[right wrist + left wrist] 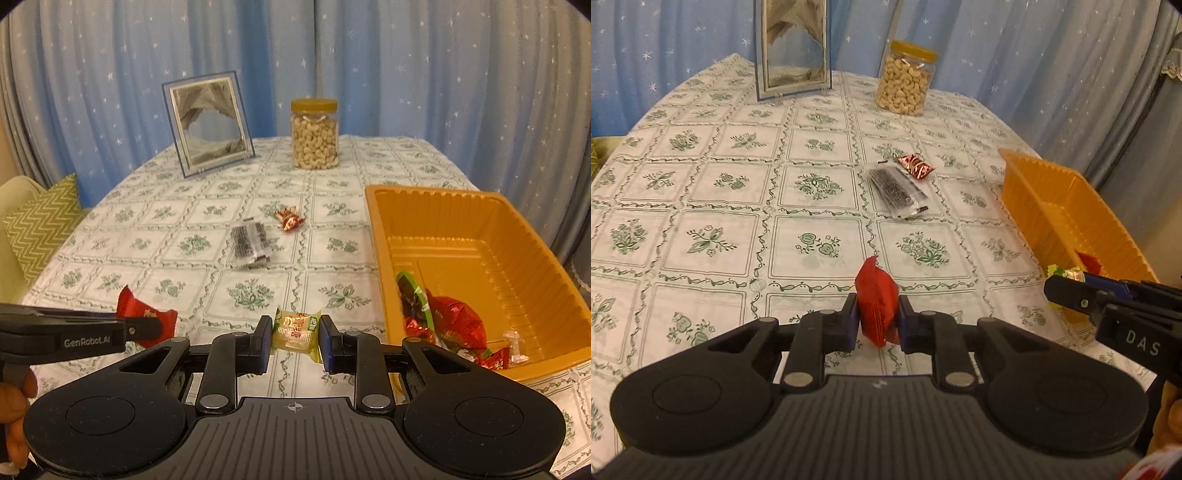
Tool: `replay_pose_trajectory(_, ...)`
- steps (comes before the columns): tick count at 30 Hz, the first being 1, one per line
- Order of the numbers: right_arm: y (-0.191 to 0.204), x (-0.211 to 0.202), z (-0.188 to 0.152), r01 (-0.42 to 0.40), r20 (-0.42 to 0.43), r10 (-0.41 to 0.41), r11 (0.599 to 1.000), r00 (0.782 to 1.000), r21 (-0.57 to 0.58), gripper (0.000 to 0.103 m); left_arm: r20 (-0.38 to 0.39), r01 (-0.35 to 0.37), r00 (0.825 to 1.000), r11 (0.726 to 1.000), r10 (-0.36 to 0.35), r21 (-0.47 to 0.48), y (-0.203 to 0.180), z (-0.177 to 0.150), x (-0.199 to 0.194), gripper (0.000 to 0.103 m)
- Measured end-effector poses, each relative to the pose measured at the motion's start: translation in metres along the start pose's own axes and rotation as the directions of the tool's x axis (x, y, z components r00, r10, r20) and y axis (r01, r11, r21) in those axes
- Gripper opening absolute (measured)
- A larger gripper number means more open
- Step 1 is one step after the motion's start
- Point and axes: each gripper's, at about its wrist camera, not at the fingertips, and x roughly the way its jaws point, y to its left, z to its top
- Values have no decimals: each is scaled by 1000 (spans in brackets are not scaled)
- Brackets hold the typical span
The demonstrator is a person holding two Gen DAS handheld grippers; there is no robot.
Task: Organize snacks
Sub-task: 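Carry the red packet and yellow-green candy toward the orange tray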
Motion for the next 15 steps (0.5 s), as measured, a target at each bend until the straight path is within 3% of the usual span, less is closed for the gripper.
replay_pose_trajectory(15,-20,-46,9,25,69,-29,998,997,55,27,70,60,996,998,-62,27,-48,12,-49,18)
